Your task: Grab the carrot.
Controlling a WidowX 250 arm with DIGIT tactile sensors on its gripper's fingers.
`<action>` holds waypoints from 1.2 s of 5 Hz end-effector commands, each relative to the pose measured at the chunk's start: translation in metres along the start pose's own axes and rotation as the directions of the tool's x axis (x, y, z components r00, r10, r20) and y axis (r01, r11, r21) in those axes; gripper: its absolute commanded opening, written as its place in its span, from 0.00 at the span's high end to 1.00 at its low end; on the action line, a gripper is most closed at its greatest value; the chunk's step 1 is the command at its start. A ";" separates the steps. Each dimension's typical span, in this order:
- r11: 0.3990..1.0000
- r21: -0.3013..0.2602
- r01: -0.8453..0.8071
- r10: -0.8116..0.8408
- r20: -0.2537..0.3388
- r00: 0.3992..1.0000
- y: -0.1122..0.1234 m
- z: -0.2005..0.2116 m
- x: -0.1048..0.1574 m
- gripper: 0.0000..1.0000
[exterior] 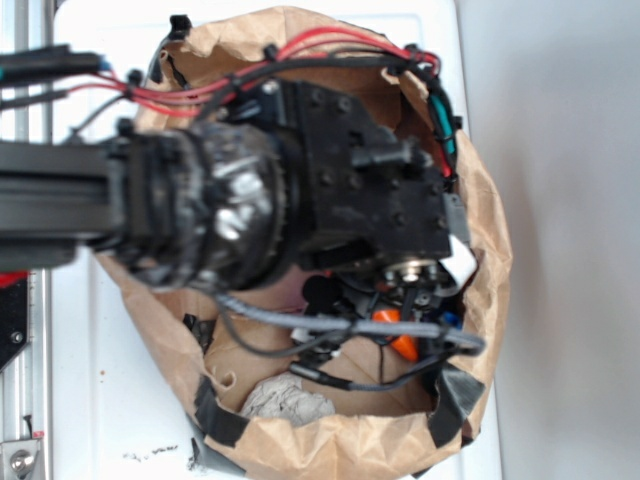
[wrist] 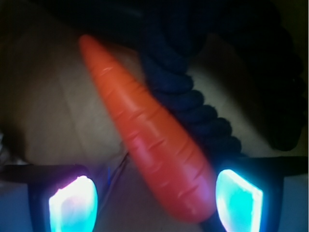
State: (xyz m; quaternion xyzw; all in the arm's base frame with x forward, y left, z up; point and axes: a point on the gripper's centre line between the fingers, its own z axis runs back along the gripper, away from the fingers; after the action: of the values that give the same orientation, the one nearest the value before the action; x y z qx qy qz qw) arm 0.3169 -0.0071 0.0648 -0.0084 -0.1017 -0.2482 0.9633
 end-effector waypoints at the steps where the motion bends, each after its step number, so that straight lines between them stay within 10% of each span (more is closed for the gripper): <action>1: 0.992 0.076 0.097 -0.100 0.045 0.994 0.027 -0.007 0.056 0.00; 3: 0.988 0.084 0.130 -0.131 0.017 0.991 0.041 -0.025 0.064 0.00; 4: 0.992 0.059 0.114 -0.116 0.028 0.993 0.042 -0.024 0.055 1.00; 5: 0.990 0.052 0.130 -0.132 0.025 0.991 0.039 -0.018 0.052 0.89; 6: 0.989 0.016 0.145 -0.146 0.035 0.989 0.038 -0.002 0.046 0.00</action>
State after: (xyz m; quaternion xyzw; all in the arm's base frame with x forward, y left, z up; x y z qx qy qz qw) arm 0.3677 0.0047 0.0483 -0.0141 -0.0900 -0.3107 0.9461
